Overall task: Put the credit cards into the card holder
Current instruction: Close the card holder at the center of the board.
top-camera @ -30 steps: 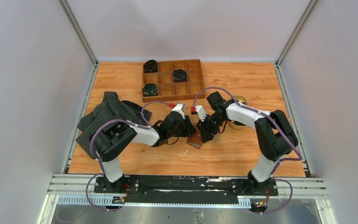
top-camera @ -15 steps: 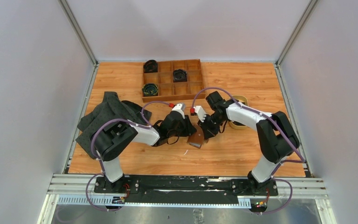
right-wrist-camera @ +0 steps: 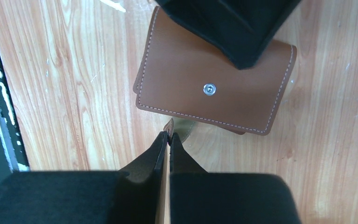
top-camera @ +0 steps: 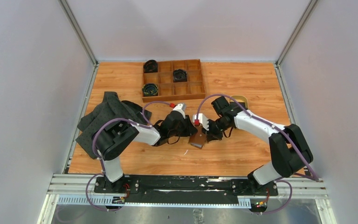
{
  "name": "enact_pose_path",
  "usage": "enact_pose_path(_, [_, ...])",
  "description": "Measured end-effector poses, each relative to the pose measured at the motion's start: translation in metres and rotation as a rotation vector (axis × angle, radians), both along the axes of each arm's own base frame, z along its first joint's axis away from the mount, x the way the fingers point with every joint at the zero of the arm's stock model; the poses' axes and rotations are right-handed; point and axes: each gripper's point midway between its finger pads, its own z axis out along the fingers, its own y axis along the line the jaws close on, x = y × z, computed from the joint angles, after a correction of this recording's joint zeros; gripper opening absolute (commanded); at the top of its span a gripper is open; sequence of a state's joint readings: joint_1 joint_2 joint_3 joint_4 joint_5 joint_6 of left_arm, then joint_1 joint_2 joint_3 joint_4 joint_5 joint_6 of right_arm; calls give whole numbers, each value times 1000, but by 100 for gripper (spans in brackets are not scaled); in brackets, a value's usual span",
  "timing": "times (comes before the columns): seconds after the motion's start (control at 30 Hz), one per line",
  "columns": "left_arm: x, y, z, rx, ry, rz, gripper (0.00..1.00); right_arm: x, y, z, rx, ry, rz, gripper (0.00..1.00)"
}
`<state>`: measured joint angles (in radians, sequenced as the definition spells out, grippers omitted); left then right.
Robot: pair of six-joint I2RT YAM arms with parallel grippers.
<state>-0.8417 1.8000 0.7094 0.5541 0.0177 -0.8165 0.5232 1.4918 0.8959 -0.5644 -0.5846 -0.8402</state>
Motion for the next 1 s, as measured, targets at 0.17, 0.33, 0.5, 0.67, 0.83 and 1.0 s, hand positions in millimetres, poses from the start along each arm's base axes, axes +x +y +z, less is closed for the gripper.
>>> enact_pose_path(0.17, [0, 0, 0, -1, 1, -3, 23, -3, 0, -2, 19, -48, 86, 0])
enact_pose_path(0.33, [-2, -4, 0, -8, 9, -21, 22, -3, 4, 5, 58, -84, 132, 3])
enact_pose_path(0.5, [-3, -5, 0, -13, 15, -29, 22, 4, 12, 9, 76, -83, 135, 4])
enact_pose_path(0.67, [-4, -6, 0, -18, 22, -24, 22, 5, 17, 3, 67, -56, 147, 5])
enact_pose_path(0.83, [-10, -8, 0, -28, 34, -16, 22, 5, 18, 0, 56, -42, 160, 6])
enact_pose_path(1.0, [-26, -10, 1, -30, 51, -18, 23, 4, 19, 0, 44, -19, 212, 3])
